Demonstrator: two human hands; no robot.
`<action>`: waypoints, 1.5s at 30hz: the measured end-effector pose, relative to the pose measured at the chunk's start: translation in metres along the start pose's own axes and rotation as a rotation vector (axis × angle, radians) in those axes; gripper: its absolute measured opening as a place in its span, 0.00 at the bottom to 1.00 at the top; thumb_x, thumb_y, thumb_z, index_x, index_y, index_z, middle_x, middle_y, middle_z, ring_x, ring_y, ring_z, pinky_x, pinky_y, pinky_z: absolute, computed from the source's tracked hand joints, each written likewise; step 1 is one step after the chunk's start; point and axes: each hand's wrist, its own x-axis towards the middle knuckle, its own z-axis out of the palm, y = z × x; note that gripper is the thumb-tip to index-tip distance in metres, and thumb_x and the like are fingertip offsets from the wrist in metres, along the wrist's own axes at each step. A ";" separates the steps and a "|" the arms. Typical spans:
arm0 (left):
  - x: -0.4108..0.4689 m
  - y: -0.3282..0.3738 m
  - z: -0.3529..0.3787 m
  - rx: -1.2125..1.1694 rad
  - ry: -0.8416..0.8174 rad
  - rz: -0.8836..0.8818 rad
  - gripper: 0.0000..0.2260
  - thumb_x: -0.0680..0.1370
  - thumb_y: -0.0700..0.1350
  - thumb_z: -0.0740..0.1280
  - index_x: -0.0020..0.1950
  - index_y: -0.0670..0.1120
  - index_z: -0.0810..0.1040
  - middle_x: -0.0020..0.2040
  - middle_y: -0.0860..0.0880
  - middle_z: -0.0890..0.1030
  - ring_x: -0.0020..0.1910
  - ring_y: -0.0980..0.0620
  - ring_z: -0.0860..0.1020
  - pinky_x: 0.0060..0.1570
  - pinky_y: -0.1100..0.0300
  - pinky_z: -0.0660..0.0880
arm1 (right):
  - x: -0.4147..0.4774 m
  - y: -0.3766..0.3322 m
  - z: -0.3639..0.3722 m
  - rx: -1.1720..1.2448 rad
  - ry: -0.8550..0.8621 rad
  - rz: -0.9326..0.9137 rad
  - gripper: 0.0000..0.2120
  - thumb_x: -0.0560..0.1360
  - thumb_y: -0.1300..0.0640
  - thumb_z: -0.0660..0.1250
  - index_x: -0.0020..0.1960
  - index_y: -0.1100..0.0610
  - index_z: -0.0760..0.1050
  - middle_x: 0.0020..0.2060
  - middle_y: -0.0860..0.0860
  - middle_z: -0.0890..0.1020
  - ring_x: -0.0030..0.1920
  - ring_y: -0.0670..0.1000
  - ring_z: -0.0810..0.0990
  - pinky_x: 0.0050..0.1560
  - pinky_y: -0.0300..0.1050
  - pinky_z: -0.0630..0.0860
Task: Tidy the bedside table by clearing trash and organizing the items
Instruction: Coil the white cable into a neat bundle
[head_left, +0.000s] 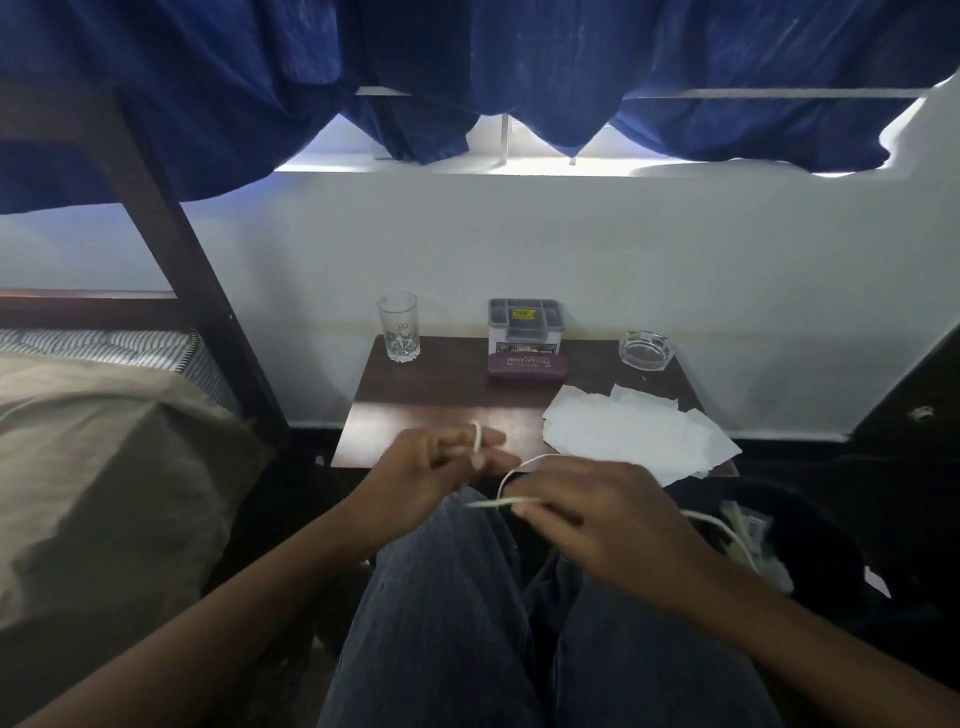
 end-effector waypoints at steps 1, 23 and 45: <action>-0.001 -0.001 0.002 0.039 -0.098 -0.012 0.09 0.78 0.37 0.63 0.52 0.46 0.79 0.46 0.51 0.85 0.47 0.54 0.82 0.50 0.56 0.74 | 0.001 0.004 -0.003 0.016 0.085 0.008 0.10 0.74 0.49 0.61 0.46 0.50 0.80 0.37 0.41 0.77 0.35 0.40 0.76 0.31 0.41 0.74; 0.000 0.021 -0.003 -1.074 -0.204 -0.281 0.11 0.77 0.40 0.54 0.36 0.46 0.70 0.28 0.53 0.66 0.26 0.57 0.66 0.32 0.65 0.70 | -0.016 0.030 0.031 0.321 0.021 0.397 0.11 0.78 0.58 0.59 0.52 0.59 0.79 0.39 0.48 0.83 0.41 0.41 0.79 0.41 0.34 0.74; -0.010 -0.004 0.021 0.230 -0.239 0.016 0.15 0.81 0.52 0.55 0.43 0.46 0.76 0.35 0.55 0.80 0.37 0.58 0.78 0.43 0.64 0.74 | -0.005 0.000 0.010 -0.074 0.097 -0.008 0.04 0.71 0.52 0.64 0.40 0.52 0.72 0.31 0.42 0.76 0.36 0.44 0.68 0.35 0.33 0.59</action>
